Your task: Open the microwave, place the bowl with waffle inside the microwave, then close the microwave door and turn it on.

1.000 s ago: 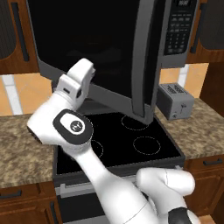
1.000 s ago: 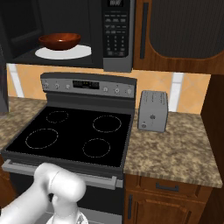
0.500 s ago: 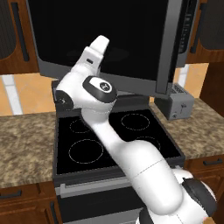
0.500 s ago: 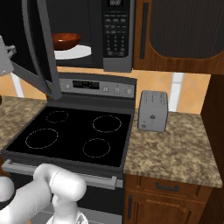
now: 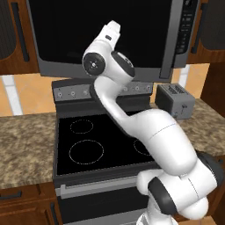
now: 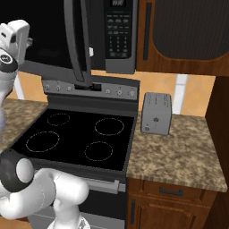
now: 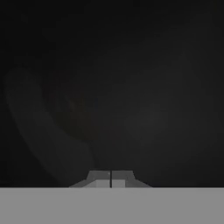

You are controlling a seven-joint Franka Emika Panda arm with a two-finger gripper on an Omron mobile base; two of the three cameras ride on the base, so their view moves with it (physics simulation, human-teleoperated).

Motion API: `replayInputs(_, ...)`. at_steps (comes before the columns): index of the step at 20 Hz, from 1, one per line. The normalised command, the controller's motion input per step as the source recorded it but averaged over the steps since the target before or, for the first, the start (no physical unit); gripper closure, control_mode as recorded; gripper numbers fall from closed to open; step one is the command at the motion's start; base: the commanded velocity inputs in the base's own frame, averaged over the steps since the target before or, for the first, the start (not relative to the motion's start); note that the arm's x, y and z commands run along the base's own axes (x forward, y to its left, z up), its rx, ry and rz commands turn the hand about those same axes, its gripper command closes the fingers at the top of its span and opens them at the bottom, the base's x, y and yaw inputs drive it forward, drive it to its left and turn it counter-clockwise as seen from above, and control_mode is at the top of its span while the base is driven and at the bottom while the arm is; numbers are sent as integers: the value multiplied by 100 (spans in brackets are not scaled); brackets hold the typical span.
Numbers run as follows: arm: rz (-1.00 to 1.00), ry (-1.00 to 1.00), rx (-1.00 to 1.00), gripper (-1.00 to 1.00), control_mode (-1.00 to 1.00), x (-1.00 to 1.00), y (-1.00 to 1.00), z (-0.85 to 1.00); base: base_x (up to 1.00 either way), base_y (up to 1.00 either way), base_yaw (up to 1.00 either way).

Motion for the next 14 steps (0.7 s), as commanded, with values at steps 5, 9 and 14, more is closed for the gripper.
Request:
replayInputs(5, 18, 17, 6, 100, -100, 65, -54, 0, 0, 0, 0)
replayInputs(9, 21, 6, 7, 100, -100, 73, -55, 9, 0, 0, 0)
replayInputs(14, 26, 0, 5, 100, -100, 62, -43, 0, 0, 0, 0)
